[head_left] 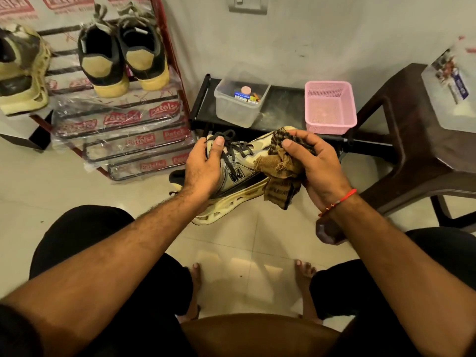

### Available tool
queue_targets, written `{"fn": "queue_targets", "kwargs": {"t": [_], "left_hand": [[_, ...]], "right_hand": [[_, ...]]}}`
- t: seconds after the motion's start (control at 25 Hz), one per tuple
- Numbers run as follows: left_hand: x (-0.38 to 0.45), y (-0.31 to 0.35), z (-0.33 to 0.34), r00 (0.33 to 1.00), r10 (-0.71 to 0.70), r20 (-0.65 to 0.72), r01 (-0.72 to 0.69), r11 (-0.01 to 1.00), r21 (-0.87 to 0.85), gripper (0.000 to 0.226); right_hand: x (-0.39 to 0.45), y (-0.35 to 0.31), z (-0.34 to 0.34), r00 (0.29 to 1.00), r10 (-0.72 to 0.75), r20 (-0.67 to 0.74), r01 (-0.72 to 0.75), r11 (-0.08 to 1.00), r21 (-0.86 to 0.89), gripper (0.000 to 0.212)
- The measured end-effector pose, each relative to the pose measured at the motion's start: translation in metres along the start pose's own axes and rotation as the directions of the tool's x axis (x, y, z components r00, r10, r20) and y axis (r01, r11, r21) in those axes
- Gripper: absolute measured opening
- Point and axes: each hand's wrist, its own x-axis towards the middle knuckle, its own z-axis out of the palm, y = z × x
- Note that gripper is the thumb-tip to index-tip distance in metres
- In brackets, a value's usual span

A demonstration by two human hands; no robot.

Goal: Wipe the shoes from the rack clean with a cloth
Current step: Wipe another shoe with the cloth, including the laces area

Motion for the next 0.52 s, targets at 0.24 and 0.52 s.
{"fn": "queue_targets", "kwargs": {"t": [0.24, 0.52], "left_hand": [[0.015, -0.011, 0.009, 0.985, -0.174, -0.001, 0.172, 0.975, -0.138, 0.026], [0.018, -0.017, 0.016, 0.984, -0.153, 0.093, 0.172, 0.954, -0.247, 0.030]], "right_hand": [[0.006, 0.020, -0.002, 0.939, -0.128, 0.319, 0.318, 0.675, -0.666, 0.076], [0.034, 0.025, -0.017, 0.875, -0.399, 0.273, 0.412, 0.321, -0.852, 0.040]]}}
